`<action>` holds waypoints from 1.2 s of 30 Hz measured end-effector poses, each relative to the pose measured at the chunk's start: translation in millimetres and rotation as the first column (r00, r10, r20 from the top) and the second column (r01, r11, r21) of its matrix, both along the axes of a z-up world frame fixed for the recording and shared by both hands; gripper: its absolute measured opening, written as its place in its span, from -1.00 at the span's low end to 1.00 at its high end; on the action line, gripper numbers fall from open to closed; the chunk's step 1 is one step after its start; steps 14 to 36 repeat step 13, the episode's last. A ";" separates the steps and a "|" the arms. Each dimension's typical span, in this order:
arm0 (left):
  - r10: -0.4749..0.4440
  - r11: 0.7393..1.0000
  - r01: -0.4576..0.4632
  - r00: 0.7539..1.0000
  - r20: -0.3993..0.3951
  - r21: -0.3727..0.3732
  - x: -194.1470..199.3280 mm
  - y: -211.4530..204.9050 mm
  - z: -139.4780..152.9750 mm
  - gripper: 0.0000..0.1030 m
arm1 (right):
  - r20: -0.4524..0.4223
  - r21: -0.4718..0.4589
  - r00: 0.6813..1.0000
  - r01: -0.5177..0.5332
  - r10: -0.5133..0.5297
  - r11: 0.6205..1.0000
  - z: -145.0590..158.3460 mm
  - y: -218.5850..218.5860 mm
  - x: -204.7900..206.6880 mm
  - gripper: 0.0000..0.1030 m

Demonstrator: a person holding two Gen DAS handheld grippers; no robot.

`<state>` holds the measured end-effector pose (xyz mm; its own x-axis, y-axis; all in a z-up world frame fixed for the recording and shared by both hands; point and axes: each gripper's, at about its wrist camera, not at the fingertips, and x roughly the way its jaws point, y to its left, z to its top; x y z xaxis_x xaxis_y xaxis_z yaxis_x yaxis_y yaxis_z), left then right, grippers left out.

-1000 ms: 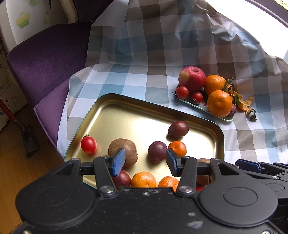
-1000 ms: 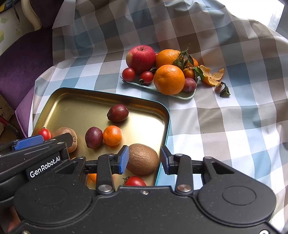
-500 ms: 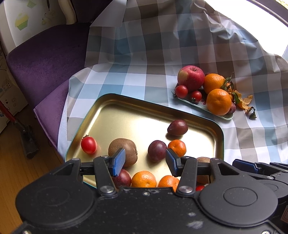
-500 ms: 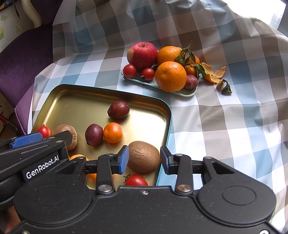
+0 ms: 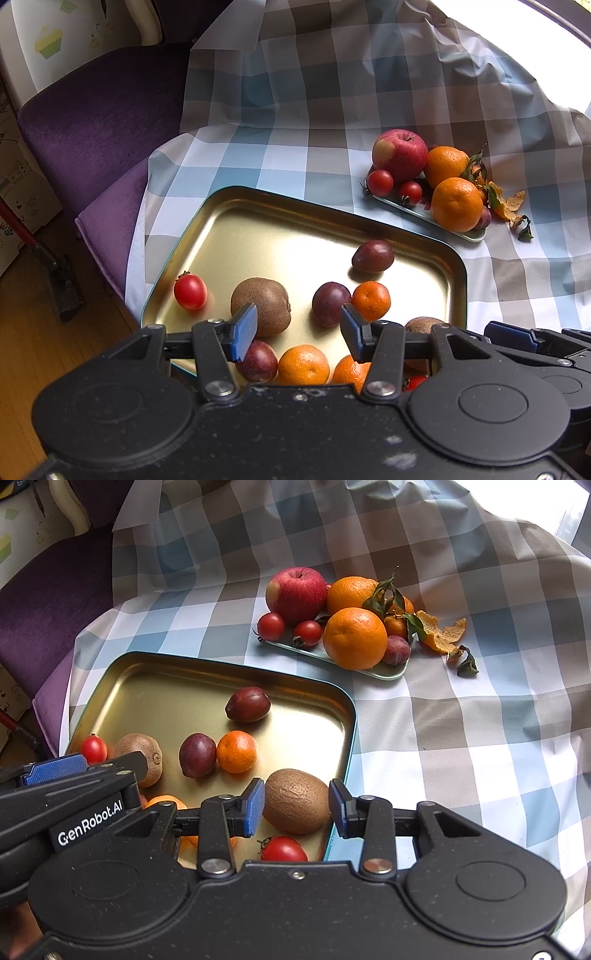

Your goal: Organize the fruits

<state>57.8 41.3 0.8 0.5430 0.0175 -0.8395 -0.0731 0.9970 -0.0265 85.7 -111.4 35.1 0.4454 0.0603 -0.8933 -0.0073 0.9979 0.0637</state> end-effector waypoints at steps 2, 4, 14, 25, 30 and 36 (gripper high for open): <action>-0.001 1.000 0.001 1.000 -0.001 0.002 -0.3 0.1 0.1 -0.02 | 0.002 0.002 1.000 0.002 -0.002 1.000 0.9 -0.6 -0.1 -0.09; -0.003 1.000 0.003 1.000 0.001 0.000 -0.9 0.3 0.8 -0.02 | 0.002 0.002 1.000 0.003 -0.003 1.000 1.2 -0.7 0.0 -0.09; -0.006 1.000 0.006 1.000 -0.004 -0.001 -0.7 1.5 2.0 -0.02 | -0.003 0.004 1.000 -0.003 0.003 1.000 -0.2 0.3 -0.3 -0.09; -0.006 1.000 0.006 1.000 -0.004 -0.001 -0.7 1.5 2.0 -0.02 | -0.003 0.004 1.000 -0.003 0.003 1.000 -0.2 0.3 -0.3 -0.09; -0.006 1.000 0.006 1.000 -0.004 -0.001 -0.7 1.5 2.0 -0.02 | -0.003 0.004 1.000 -0.003 0.003 1.000 -0.2 0.3 -0.3 -0.09; -0.006 1.000 0.006 1.000 -0.004 -0.001 -0.7 1.5 2.0 -0.02 | -0.003 0.004 1.000 -0.003 0.003 1.000 -0.2 0.3 -0.3 -0.09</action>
